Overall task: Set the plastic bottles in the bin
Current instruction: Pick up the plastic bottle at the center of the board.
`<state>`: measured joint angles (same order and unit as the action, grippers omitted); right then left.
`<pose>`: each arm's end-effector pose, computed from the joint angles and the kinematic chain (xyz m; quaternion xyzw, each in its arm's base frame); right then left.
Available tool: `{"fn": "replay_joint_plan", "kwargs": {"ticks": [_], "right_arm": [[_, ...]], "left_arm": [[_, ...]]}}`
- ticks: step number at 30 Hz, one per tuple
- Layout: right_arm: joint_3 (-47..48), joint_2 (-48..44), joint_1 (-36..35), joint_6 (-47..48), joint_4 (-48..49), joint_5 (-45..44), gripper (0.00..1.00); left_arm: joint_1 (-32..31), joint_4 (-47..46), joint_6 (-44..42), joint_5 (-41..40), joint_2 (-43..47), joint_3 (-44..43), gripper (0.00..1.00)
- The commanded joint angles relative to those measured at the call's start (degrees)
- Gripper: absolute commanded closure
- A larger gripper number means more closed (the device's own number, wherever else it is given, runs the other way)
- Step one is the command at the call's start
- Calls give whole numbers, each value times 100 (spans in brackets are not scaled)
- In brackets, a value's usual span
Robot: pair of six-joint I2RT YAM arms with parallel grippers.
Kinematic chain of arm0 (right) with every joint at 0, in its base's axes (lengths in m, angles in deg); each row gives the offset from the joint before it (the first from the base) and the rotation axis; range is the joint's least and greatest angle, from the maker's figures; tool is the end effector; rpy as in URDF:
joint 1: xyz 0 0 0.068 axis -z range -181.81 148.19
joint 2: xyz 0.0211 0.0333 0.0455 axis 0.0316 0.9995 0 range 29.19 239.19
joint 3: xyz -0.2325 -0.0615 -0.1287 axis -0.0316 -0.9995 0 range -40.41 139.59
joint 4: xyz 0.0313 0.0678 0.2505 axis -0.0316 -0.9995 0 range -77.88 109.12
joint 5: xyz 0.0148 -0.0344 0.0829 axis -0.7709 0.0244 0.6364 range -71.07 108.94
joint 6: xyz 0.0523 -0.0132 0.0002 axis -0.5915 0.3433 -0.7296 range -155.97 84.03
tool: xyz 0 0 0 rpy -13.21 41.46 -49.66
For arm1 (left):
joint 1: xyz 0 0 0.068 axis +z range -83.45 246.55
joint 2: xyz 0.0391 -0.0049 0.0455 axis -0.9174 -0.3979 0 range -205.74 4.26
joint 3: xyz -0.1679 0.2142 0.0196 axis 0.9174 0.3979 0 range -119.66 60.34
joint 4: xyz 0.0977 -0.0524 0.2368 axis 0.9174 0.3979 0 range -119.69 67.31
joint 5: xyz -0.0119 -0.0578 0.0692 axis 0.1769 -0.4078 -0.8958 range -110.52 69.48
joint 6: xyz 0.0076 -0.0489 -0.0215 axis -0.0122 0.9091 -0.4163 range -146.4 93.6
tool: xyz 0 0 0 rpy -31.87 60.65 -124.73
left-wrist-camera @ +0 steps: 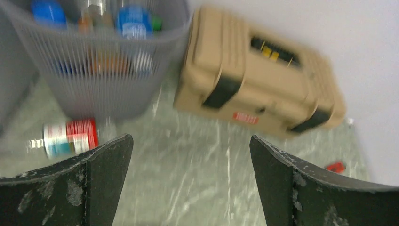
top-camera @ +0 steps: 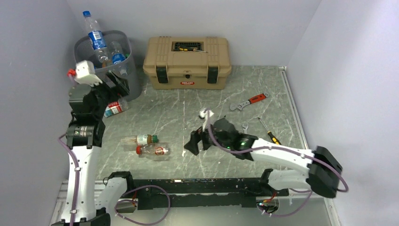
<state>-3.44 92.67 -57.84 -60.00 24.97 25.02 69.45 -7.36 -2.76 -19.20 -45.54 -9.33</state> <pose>0.1369 0.2099 0.2554 -0.2554 0.7812 0.3987 0.4068 0.1690 0.0077 0.4501 -0.1580 0.7046 -0.1327 0.6789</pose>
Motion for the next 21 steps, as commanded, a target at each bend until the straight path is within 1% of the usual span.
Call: {"fn": "replay_joint_plan", "kwargs": {"ticks": [1,3,5,7,9,11,13,15,18,21], "right_arm": [[756,947,-654,756,249,-197,7],[1172,1459,-924,1110,177,-518,6],[1523,1935,-1099,1499,75,-747,5],[1854,2310,-1273,1864,-62,-983,4],[2139,2621,-1378,2213,-163,-1143,3],[2444,2913,-1428,2579,-278,-1153,3],[2718,3238,-1445,2808,-339,-1064,3],[3049,3586,-1446,2999,-462,-979,3],[3509,4083,-1454,3274,-779,-835,4],[3834,4442,-1464,3454,-988,-742,6]], "left_arm": [[-19,731,342,349,522,945,0],[-27,680,497,207,663,1376,1],[-31,724,552,31,723,1624,1],[-36,833,527,-109,716,1714,1],[-67,925,524,-454,659,1661,1],[-186,1114,559,-832,504,1393,0],[-248,1294,520,-955,309,1087,1],[-461,1384,467,-1088,156,943,1],[-604,1260,434,-1374,193,1189,1],[-658,819,390,-1486,694,1776,1]]}}
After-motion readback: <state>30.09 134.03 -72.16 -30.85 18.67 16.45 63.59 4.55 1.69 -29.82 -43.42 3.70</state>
